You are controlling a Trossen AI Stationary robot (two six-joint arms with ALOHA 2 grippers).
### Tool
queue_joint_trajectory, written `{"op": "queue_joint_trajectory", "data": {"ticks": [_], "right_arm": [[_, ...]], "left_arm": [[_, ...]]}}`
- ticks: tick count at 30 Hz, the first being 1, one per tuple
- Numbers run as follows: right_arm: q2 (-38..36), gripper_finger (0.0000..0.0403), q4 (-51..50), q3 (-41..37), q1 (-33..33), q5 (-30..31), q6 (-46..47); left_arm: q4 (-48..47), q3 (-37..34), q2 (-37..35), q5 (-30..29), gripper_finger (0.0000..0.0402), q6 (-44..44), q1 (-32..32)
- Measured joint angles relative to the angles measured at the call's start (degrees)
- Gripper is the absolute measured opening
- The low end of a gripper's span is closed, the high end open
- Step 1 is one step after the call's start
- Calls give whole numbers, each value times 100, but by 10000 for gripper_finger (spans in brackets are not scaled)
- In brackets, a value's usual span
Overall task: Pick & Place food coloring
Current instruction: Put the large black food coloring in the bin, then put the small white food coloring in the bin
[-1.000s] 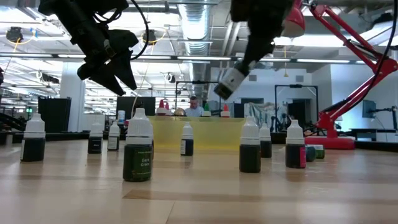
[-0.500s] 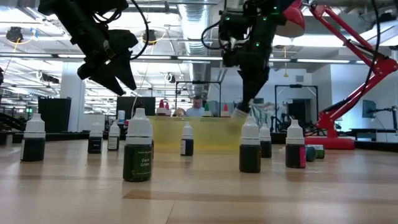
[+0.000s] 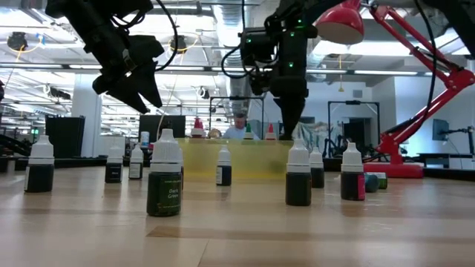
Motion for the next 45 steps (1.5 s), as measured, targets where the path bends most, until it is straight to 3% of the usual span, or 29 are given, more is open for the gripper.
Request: {"op": "queue_joint_trajectory", "data": {"ticks": [10, 21, 26, 31, 37, 45], "right_arm": [[118, 122, -272, 173, 39, 29, -8], [115, 199, -184, 164, 78, 29, -127], [115, 216, -218, 308, 78, 29, -151], [113, 212, -601, 760, 78, 31, -246], [62, 195, -1777, 1375, 80, 43, -63], [-870, 169, -2110, 805, 464, -416, 564]], "left_arm": [[-9, 1, 0, 5, 263, 0, 0], [-7, 1, 0, 11, 263, 0, 0], [-4, 2, 0, 12, 263, 0, 0], [-4, 0, 0, 13, 263, 0, 0], [-4, 2, 0, 13, 263, 0, 0], [-105, 0, 0, 67, 263, -4, -2]]}}
